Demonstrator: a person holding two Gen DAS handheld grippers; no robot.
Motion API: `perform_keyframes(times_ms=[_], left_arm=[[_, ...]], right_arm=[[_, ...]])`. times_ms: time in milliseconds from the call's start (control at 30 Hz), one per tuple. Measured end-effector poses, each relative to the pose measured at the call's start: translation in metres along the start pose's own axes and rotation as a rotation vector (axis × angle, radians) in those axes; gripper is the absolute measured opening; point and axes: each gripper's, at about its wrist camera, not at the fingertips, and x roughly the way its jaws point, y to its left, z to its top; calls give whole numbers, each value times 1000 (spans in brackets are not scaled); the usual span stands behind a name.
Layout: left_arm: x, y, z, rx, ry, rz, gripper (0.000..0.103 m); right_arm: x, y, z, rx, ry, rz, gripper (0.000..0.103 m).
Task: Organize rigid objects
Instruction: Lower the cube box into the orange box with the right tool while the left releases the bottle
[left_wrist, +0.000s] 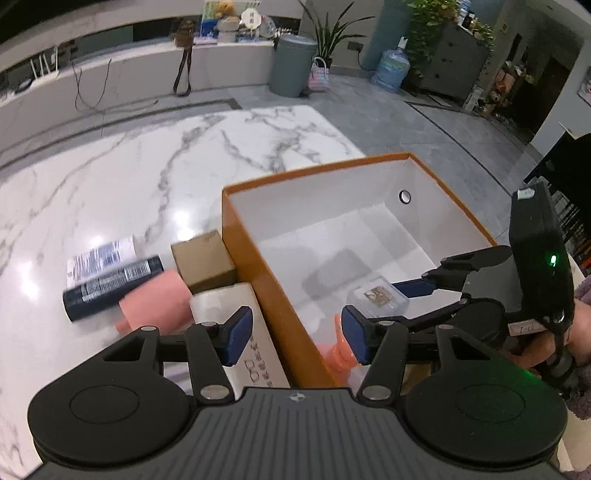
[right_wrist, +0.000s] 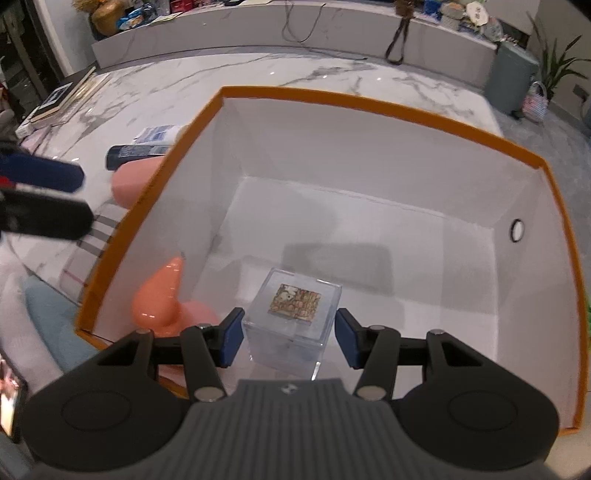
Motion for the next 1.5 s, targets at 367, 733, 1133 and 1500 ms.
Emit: perform_keyframes(times_ms=[367, 733, 1133, 1500], left_arm=[[9, 5, -9, -30, 14, -5, 64], [8, 12, -9, -15, 16, -2, 64], [11, 21, -9, -54, 12, -11, 64], [18, 22, -13, -59, 25, -27, 64]], right_arm=[[17, -6, 12, 86, 166, 117, 55], [10, -2, 18, 50, 130, 59, 64], [19, -11, 34, 161, 82, 83, 52], [34, -37, 15, 427, 191, 132, 39]])
